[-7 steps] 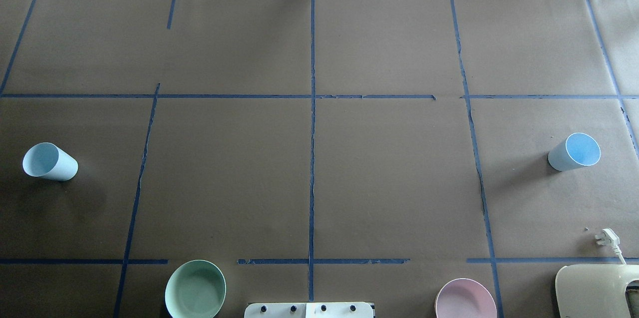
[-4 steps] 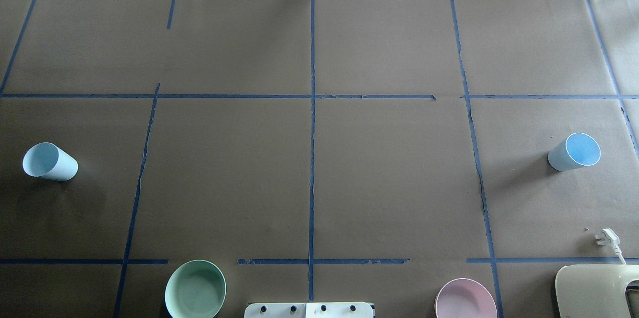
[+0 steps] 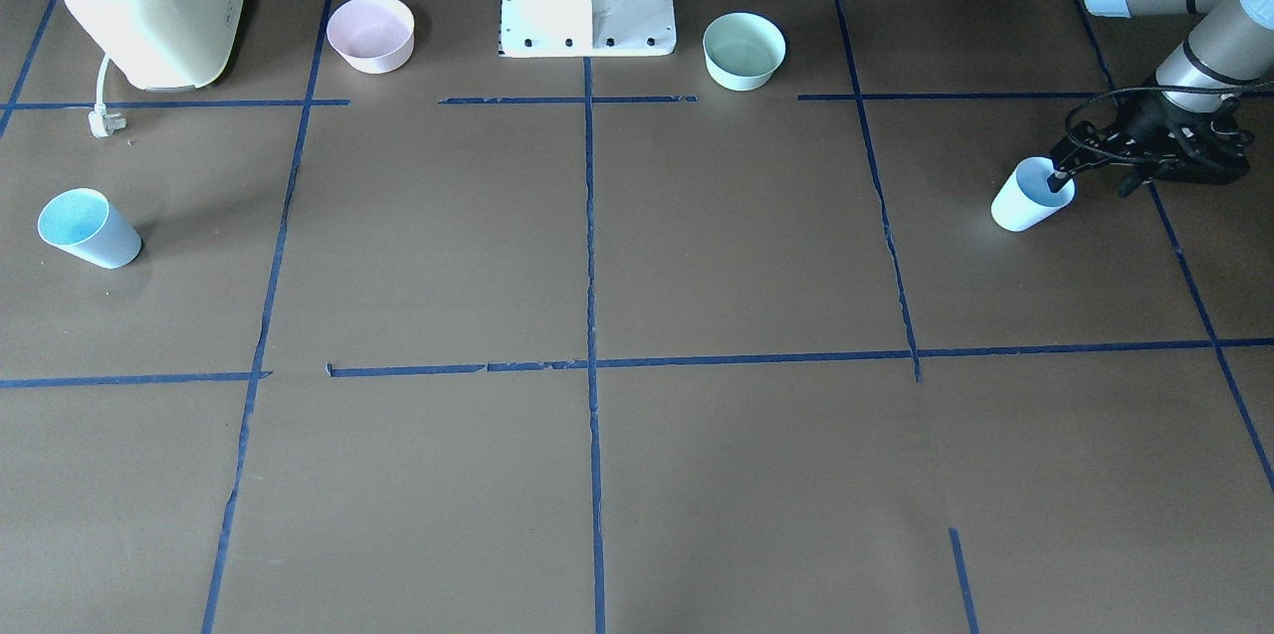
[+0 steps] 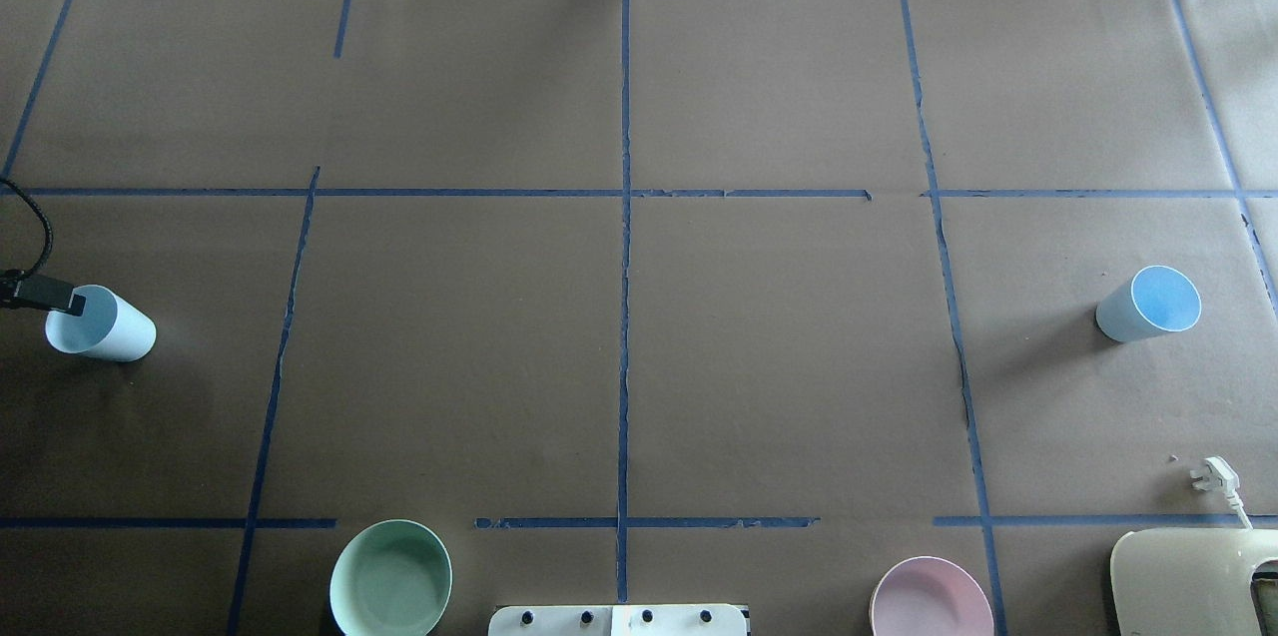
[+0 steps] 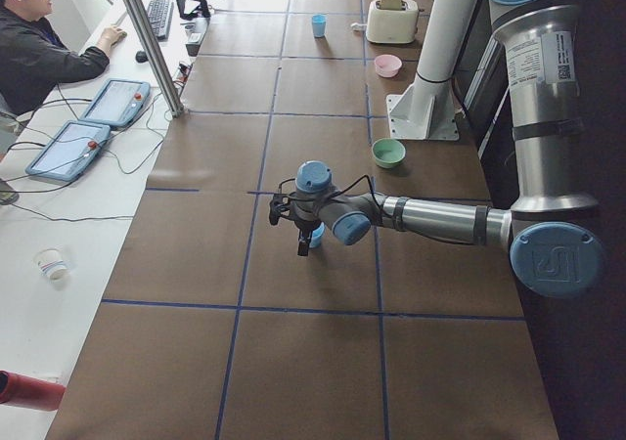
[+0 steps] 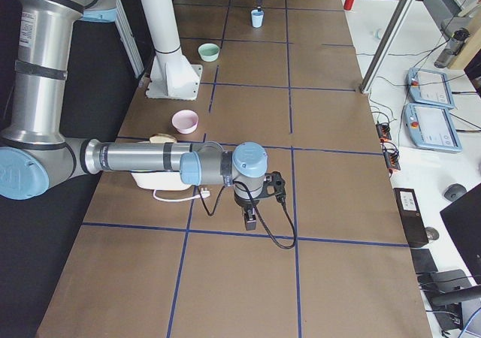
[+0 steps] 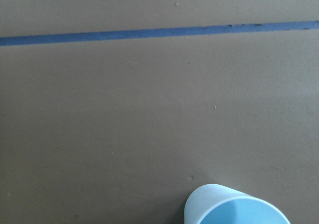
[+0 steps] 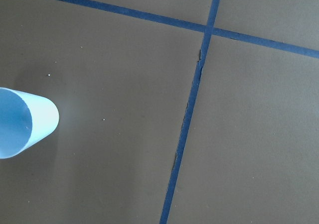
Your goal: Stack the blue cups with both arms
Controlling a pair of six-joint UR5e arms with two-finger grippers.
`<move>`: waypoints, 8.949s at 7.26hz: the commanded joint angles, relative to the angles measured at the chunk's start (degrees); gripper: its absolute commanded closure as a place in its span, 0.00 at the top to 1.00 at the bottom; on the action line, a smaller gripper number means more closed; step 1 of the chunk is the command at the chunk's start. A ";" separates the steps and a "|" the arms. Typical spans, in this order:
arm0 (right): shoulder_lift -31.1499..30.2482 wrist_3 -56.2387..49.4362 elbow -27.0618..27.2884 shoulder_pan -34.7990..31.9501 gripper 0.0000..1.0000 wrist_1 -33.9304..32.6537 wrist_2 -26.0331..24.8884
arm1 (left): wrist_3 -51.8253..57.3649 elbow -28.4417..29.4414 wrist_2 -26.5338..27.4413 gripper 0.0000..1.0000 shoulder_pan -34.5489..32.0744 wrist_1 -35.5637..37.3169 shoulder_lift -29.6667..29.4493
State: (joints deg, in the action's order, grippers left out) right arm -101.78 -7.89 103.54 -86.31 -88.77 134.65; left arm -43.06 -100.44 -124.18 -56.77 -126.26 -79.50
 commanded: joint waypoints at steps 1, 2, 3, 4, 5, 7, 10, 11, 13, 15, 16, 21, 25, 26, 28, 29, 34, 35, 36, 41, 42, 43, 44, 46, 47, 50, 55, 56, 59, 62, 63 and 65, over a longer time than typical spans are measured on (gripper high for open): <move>-0.09 -0.02 0.00 0.00 1.00 0.00 0.09 | -0.27 2.78 0.17 1.00 2.19 -0.30 -0.47; -0.09 -0.02 -0.09 0.00 1.00 0.00 0.00 | -0.53 3.06 0.16 0.84 2.28 -0.31 -0.65; -0.09 -0.02 -0.09 0.00 1.00 0.00 0.00 | -3.14 3.15 0.08 0.31 2.28 -0.22 -1.35; -0.09 -0.02 -0.09 0.00 1.00 0.00 0.09 | -4.30 2.89 -0.10 0.09 2.72 -0.31 -1.96; -0.09 -0.02 -0.09 0.00 1.00 0.00 0.00 | -4.31 2.71 -0.36 0.05 2.72 -0.31 -2.14; -0.09 -0.02 -0.09 0.00 1.00 0.00 0.00 | -4.40 2.36 -0.54 0.01 2.72 -0.31 -2.32; -0.09 -0.02 0.09 0.00 1.00 0.00 0.09 | -4.48 -2.62 -5.85 0.00 2.63 3.09 -5.72; -0.09 -0.02 0.00 0.00 1.00 0.52 0.09 | -4.66 -4.66 -6.86 0.00 2.46 9.47 -11.23; -0.09 0.06 -0.09 0.00 1.00 0.71 0.18 | -4.66 -3.63 -5.82 0.00 2.72 21.26 -26.59; -0.09 0.06 -0.09 0.00 1.00 0.71 0.18 | -8.75 -0.92 4.14 0.00 12.24 26.05 -38.47; -0.09 0.06 -0.09 0.00 1.00 0.71 0.18 | -17.06 2.84 7.77 0.00 16.91 25.80 -43.40; -0.09 0.15 -0.09 0.00 1.00 0.79 0.18 | -22.77 14.04 22.83 0.09 29.42 25.18 -56.02; -0.09 0.24 -0.18 0.00 1.00 0.79 0.26 | -22.15 13.96 22.84 0.81 29.44 25.18 -55.58; -0.09 0.24 -0.18 0.00 1.00 0.79 0.26 | -21.45 13.43 22.67 0.99 29.35 25.79 -55.67; -0.09 0.24 -0.09 0.00 1.00 0.79 0.70 | -20.92 8.90 19.62 0.99 26.65 34.60 -55.50; -0.09 0.15 0.00 0.00 1.00 1.05 0.79 | -17.44 0.85 14.80 0.99 23.93 41.72 -52.54; 0.00 2.60 -0.09 0.09 1.00 3.96 0.88 | 29.51 -7.26 0.82 0.99 -6.95 45.22 -25.21; 0.00 2.79 -0.09 0.09 1.00 3.96 1.05 | 41.71 -3.05 -5.05 0.99 -15.21 45.13 -21.34; 0.09 2.79 -0.09 0.09 1.00 3.96 1.06 | 51.66 1.26 -10.76 0.99 -23.04 45.22 -18.87; 0.09 18.86 0.18 7.35 1.00 11.54 1.15 | 56.34 2.71 -12.75 1.00 -33.93 40.92 -2.76; -0.09 29.40 -0.09 11.21 1.00 19.43 0.62 | 56.42 2.62 -12.76 1.00 -33.93 40.91 -2.76; -0.35 35.60 -0.61 14.73 1.00 25.08 -0.86 | 56.42 2.53 -12.84 1.00 -33.93 40.91 -2.76; -0.53 38.62 -2.27 17.81 1.00 29.66 -2.97 | 56.42 2.53 -12.84 1.00 -33.93 40.91 -2.76; 0.09 39.61 -4.83 20.04 1.00 32.25 -3.60 | 56.51 2.44 -12.84 1.00 -33.93 40.91 -2.67; 0.18 39.79 -4.83 20.56 1.00 32.26 -3.60 | 56.51 2.44 -12.84 1.00 -33.93 40.91 -2.67; 1.76 40.67 -8.24 24.07 1.00 32.26 -5.53 | 56.51 2.35 -12.84 1.00 -33.93 40.91 -2.59; 4.83 42.43 -9.67 26.28 0.00 32.17 -5.89 | 56.51 2.27 -12.84 1.00 -33.93 40.91 -2.59; 4.83 42.43 -9.41 26.28 0.00 32.17 -5.71 | 56.51 2.35 -12.84 1.00 -33.93 40.91 -2.59; 7.98 42.51 -7.21 26.19 0.00 29.90 -3.62 | 56.42 2.36 -12.84 1.00 -33.93 40.91 -2.59; 24.97 52.74 -5.54 27.67 0.00 14.21 -3.95 | 54.76 2.53 -12.84 1.00 -33.93 40.91 -2.59; 31.92 58.71 -5.54 30.56 0.00 8.85 -5.00 | 54.49 2.70 -12.67 1.00 -33.93 40.91 -2.59; 41.80 71.80 -5.01 37.66 0.00 2.74 -10.96 | 52.12 1.57 -12.67 1.00 -33.93 40.91 -2.85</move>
State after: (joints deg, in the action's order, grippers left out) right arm -65.96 55.97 98.15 -53.21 -82.44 127.02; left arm 10.05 -98.35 -136.87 -90.70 -85.34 -82.24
